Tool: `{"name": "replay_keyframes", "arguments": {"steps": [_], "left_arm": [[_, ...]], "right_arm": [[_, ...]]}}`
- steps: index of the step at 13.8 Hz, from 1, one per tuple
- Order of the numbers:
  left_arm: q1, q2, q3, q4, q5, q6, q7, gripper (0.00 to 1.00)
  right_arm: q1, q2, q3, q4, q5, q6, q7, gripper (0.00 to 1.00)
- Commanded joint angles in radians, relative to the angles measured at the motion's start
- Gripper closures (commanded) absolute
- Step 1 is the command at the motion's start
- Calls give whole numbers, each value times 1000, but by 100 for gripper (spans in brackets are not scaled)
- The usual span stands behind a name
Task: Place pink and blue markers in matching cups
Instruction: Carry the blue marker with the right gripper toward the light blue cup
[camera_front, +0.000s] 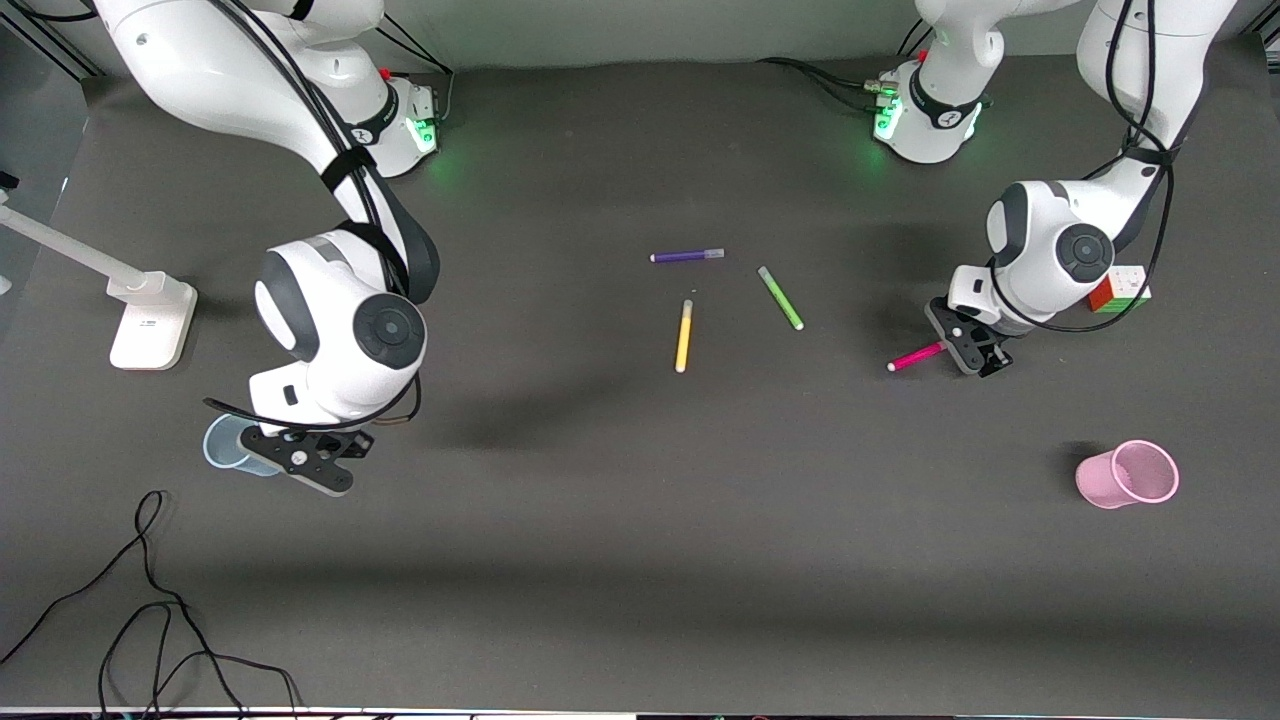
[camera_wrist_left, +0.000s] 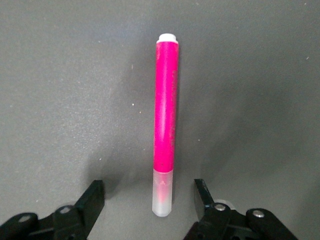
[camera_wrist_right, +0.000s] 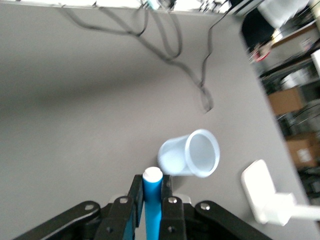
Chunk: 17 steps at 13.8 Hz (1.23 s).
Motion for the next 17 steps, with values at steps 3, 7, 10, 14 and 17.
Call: {"name": "replay_keyframes", "arguments": {"steps": [3,7,10,14,17], "left_arm": [[-12,3,3,-18,-21,70,87,31],[-14,3,3,-18,-21,68,87,85],[-12,-5,2,-11,-26,57,77,100],[-12,-54,-6,41,-29,-60,22,100],[-11,-141,-4,186,-29,-353,-7,100]], "right_arm": [[-6,19,-40,-19,-264,-29,4,100],[-84,23,-46,-22,-325,70,-62,100],[-68,19,-110,-22,-402,145,-36,100],[-60,11,-137,-119,-411,179,200,100],[-51,16,-149,-176,-469,176,312,100]]}}
